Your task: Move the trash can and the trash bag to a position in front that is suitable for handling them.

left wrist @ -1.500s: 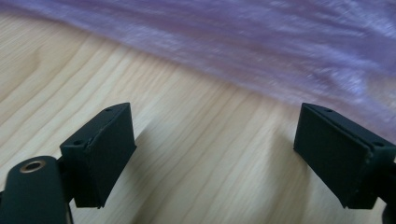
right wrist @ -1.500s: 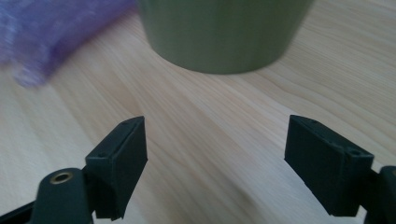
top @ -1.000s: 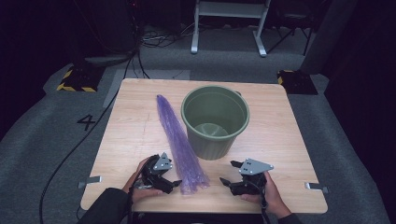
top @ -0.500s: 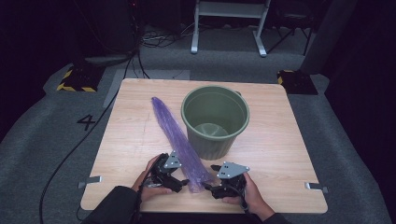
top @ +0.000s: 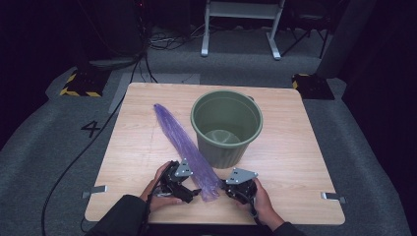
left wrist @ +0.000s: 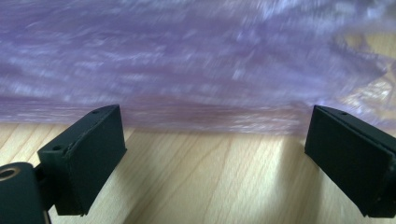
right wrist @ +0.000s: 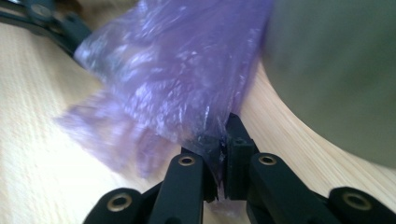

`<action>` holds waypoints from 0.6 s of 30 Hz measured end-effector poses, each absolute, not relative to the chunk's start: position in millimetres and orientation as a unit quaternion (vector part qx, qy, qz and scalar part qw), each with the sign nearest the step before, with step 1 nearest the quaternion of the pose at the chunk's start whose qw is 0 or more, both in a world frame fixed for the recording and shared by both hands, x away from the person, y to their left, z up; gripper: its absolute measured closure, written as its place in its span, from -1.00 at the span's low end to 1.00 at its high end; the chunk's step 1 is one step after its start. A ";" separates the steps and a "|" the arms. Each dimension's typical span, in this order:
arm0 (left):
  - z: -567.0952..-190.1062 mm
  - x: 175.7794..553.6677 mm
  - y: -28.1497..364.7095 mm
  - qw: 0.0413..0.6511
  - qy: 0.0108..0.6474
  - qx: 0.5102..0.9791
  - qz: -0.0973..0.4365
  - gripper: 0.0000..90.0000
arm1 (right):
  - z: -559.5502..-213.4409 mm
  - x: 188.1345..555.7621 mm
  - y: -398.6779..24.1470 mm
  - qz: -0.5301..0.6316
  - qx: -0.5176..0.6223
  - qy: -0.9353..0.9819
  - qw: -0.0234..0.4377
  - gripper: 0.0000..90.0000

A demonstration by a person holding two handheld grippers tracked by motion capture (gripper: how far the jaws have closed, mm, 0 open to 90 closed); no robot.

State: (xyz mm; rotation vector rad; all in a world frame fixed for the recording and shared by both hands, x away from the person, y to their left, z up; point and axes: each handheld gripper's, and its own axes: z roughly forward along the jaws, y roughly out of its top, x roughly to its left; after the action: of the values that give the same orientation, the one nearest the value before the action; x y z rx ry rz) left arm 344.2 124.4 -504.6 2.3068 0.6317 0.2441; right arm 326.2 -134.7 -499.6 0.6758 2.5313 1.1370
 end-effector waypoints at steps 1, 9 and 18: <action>-504.6 344.2 124.4 0.360 0.245 0.895 0.095 -0.90 | -499.6 327.9 -139.5 0.391 0.235 0.877 0.148 0.94; -504.9 336.1 151.5 0.361 0.253 0.892 0.098 -0.90 | -497.3 344.2 -193.7 0.379 0.263 0.870 0.173 0.93; -505.0 330.1 182.8 0.358 0.273 0.886 0.107 -0.90 | -496.8 367.5 -255.1 0.360 0.350 0.842 0.199 0.89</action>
State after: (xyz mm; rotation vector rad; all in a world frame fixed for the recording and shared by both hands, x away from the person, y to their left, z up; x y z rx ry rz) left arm 330.1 182.8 -505.0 2.2874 0.7049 0.2771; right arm 367.5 -255.1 -496.8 0.9788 2.3541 1.0068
